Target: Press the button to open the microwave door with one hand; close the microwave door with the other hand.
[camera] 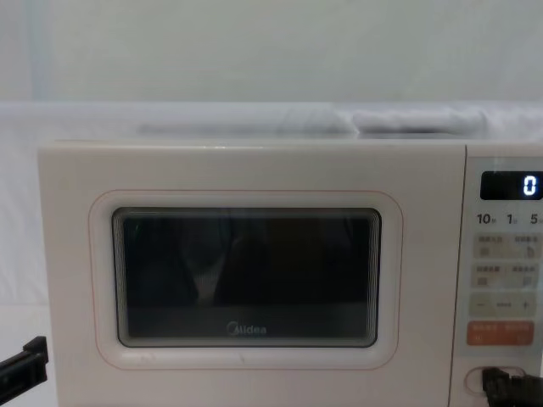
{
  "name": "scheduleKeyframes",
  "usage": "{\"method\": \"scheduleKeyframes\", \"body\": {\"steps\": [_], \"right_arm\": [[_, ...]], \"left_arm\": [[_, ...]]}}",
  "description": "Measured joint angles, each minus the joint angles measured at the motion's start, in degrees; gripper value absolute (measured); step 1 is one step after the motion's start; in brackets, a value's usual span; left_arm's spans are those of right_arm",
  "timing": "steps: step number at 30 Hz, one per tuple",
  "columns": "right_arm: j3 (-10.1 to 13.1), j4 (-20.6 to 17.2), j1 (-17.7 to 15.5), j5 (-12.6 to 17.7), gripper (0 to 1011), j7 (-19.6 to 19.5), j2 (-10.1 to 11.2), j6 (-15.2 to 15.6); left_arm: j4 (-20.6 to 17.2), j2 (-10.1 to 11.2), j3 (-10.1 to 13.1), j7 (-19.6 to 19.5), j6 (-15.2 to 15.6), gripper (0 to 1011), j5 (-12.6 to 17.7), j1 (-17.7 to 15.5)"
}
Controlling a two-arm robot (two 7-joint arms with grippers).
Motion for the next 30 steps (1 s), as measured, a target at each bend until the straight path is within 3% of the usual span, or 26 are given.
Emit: {"method": "scheduleKeyframes", "body": {"steps": [30], "right_arm": [[-0.3, 3.2, 2.7, -1.0, 0, -0.4, -1.2, -1.3]], "left_arm": [[0.0, 0.0, 0.0, 0.0, 0.0, 1001, 0.0, 0.0]]}}
